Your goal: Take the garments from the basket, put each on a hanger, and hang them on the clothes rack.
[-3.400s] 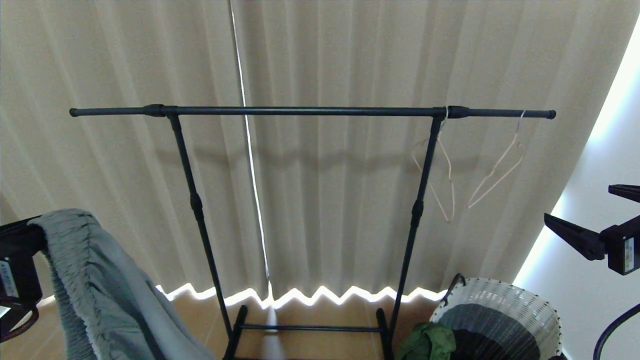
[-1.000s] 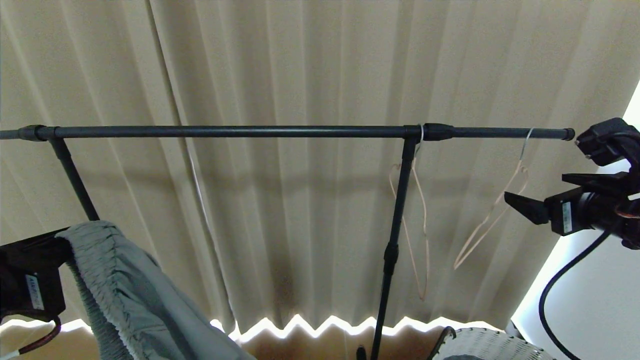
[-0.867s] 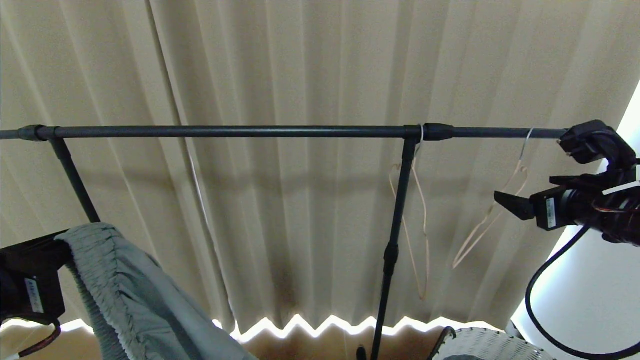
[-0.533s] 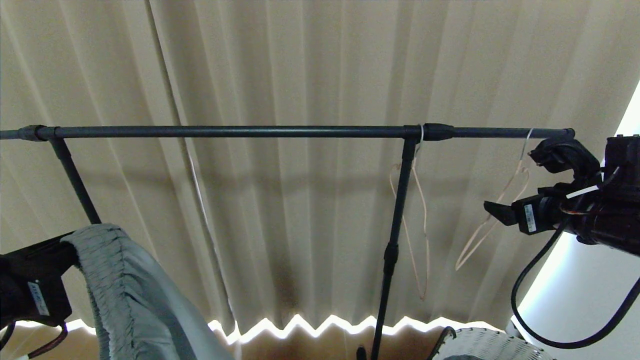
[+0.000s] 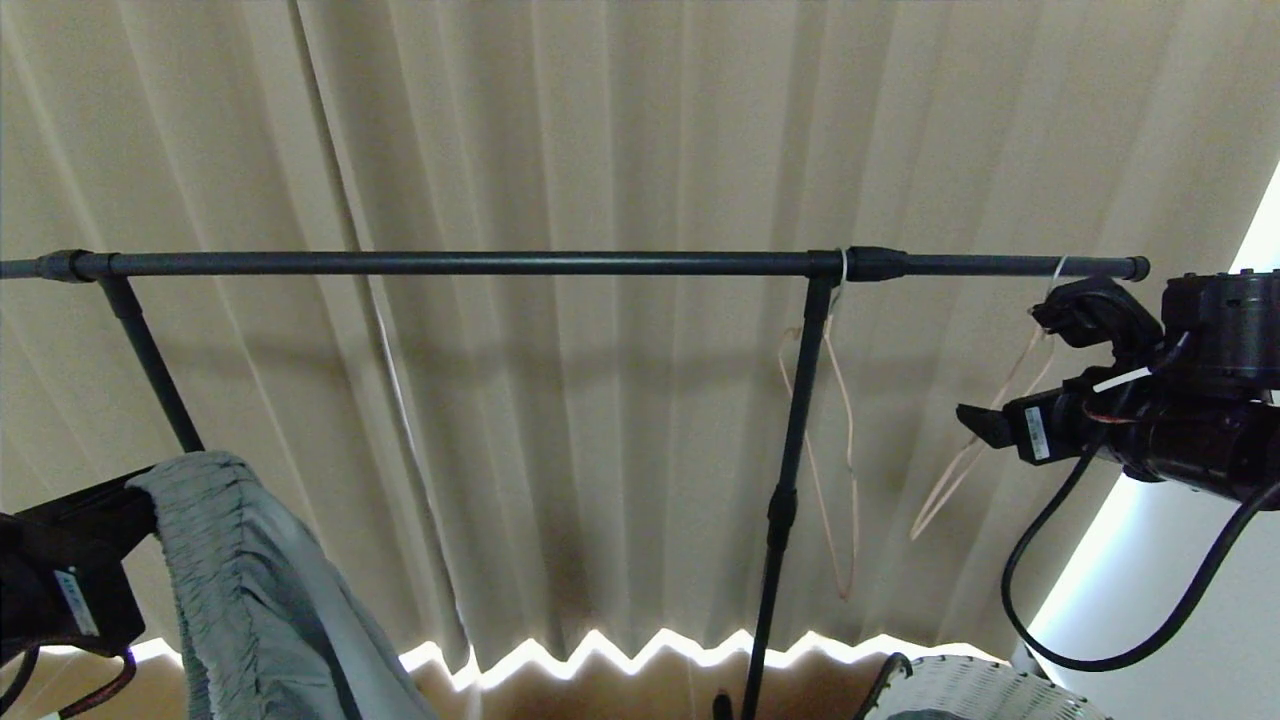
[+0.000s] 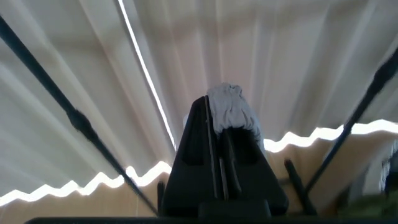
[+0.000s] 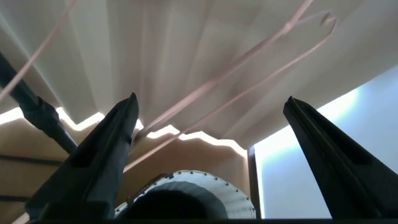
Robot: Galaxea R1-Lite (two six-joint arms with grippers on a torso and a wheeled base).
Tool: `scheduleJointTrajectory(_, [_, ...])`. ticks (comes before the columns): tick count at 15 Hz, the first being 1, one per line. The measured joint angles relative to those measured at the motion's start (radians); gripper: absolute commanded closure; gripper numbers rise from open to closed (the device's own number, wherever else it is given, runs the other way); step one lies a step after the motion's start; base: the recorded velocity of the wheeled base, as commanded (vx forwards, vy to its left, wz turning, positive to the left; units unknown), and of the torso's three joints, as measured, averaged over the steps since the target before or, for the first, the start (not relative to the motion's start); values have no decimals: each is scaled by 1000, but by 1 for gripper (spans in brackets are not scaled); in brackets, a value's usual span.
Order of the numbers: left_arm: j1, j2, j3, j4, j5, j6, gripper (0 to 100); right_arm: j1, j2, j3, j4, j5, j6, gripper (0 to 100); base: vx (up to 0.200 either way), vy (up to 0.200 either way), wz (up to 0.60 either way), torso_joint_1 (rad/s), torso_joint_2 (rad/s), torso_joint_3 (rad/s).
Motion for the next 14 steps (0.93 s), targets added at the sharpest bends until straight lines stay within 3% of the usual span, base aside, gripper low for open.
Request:
scheduleJointTrajectory(10, [27, 2, 3, -3, 0, 5, 100, -22, -61, 47, 80, -6, 83, 0, 0, 0, 0, 0, 0, 0])
scheduleJointTrajectory(14, [27, 2, 4, -3, -1, 4, 100, -23, -44, 28, 79, -3, 160, 0, 0, 0, 0, 0, 0, 0])
